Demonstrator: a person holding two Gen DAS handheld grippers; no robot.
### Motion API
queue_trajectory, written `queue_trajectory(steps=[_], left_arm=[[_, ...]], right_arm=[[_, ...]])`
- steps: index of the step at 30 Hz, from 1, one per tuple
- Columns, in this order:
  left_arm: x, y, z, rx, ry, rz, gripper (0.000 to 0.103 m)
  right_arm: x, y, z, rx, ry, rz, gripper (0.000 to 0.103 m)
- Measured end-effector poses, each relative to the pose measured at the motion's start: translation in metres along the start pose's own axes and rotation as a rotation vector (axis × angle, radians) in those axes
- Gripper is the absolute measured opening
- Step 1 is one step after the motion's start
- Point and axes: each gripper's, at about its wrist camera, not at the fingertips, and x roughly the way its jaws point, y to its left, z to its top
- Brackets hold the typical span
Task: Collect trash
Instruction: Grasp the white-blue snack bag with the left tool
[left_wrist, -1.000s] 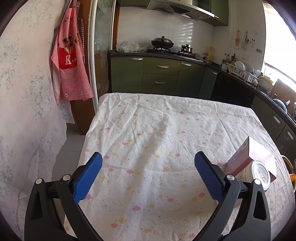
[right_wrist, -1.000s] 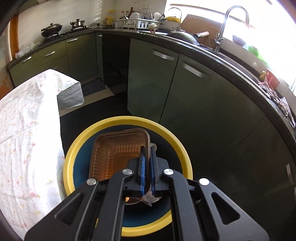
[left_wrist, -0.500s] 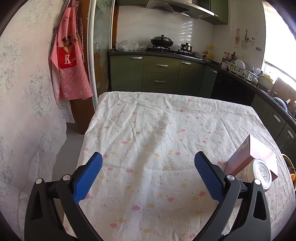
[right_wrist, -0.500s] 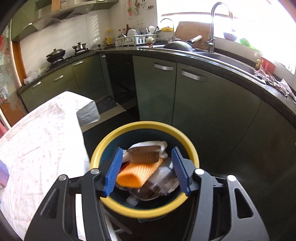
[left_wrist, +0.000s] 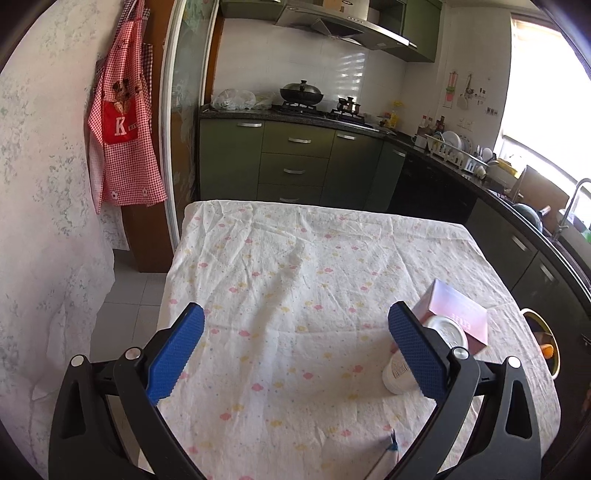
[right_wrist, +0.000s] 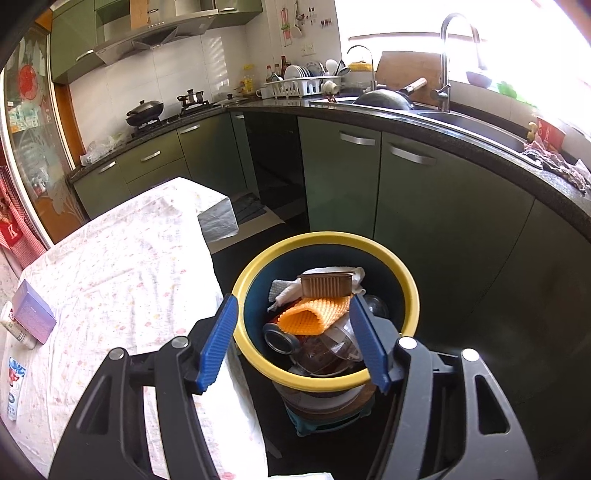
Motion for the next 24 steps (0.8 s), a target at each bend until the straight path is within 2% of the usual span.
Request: queue_trajectory(steps=[4, 7, 12, 16, 21, 23, 24], left_arm=[[-0.027, -0.015, -0.014, 0.086, 0.057, -0.031, 0.098], [-0.036, -0.031, -0.033, 0.142, 0.138, -0.084, 0.098], [-0.037, -0.059, -0.071, 0.214, 0.268, -0.172, 0.098], [-0.03, -0.076, -0.094, 0.272, 0.33, -0.188, 0.098], [-0.015, -0.081, -0.108, 0.285, 0.399, -0.185, 0.083], [-0.008, -0.078, -0.109, 0.278, 0.421, -0.182, 0.071], [-0.006, -0.077, -0.111, 0.273, 0.431, -0.181, 0.07]], right_arm=[[0.003, 0.001, -0.004, 0.01, 0.009, 0.023, 0.06], [0.003, 0.002, -0.006, 0.009, 0.012, 0.034, 0.06], [-0.001, 0.001, -0.006, 0.012, 0.004, 0.05, 0.061], [-0.003, 0.0, -0.008, 0.007, 0.002, 0.053, 0.061], [-0.003, 0.0, -0.012, 0.005, 0.013, 0.071, 0.062], [-0.004, 0.001, -0.013, 0.001, 0.012, 0.078, 0.062], [-0.005, 0.002, -0.013, -0.001, 0.012, 0.08, 0.062]])
